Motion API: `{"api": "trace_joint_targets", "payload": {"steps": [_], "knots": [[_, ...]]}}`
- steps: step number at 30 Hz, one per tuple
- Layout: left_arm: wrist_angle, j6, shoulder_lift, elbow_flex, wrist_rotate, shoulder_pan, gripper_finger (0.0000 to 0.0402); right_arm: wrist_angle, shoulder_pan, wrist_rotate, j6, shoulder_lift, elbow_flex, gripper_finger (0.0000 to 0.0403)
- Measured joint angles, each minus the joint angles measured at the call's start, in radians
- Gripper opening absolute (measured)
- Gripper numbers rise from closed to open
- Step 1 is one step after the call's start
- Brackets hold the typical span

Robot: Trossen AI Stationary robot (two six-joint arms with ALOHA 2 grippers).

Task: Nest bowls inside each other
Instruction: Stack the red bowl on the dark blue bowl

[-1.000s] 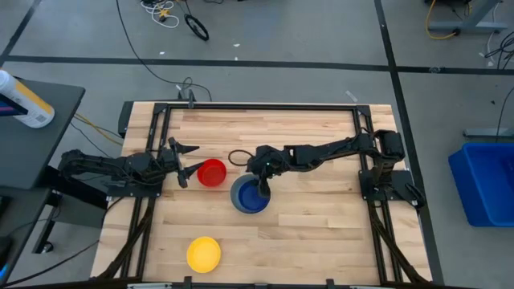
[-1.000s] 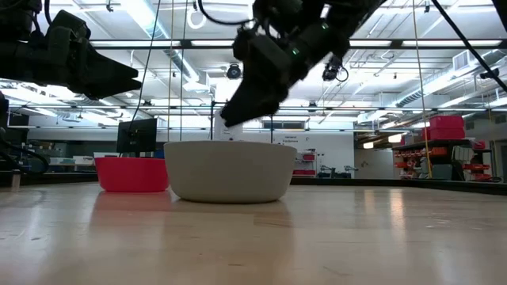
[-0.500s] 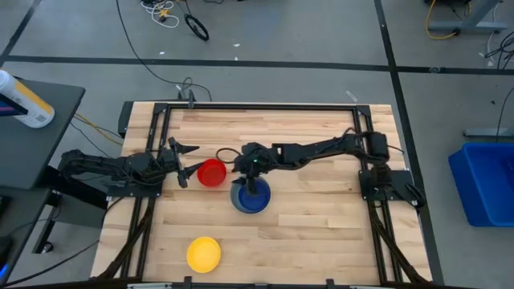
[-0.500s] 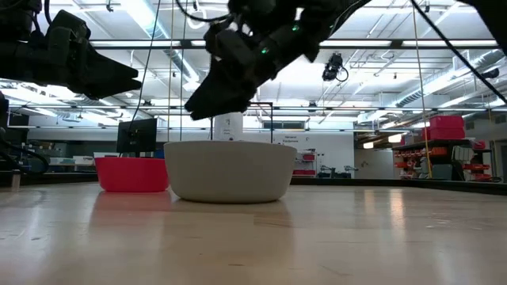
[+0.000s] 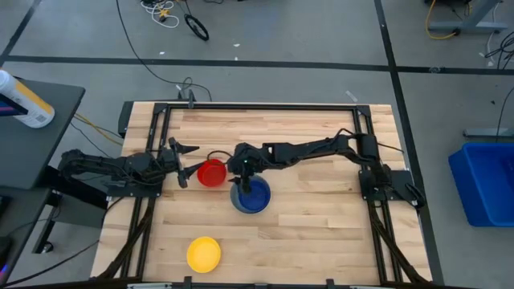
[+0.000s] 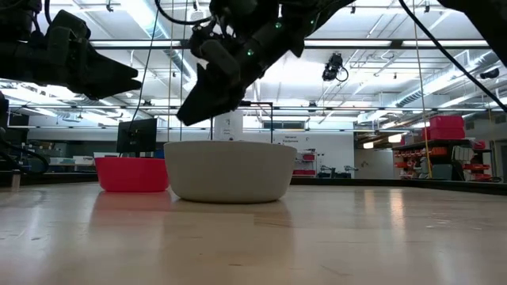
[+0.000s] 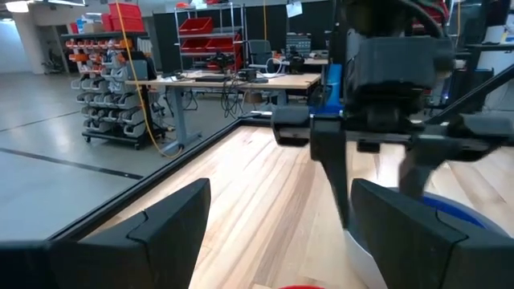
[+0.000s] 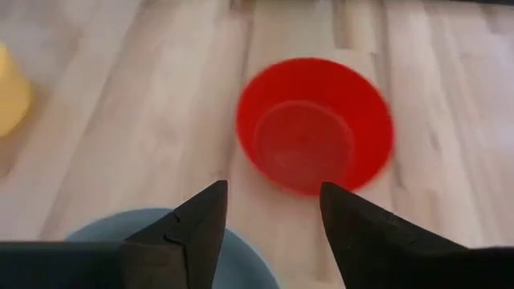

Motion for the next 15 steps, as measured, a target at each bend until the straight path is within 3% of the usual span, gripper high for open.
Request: {"api": "trace_joint_targets", "payload": {"steps": [6,15], "knots": [[-0.001,-0.051,0.057,0.000,-0.009,0.000,0.0307,-0.025,-0.007,0.068,-0.009,-0.054,-0.015,0.0226],[0.013,-0.141,0.233,0.000,-0.111,0.000,0.0307,-0.079,-0.001,0.139,-0.042,-0.162,-0.018,0.0249]]}}
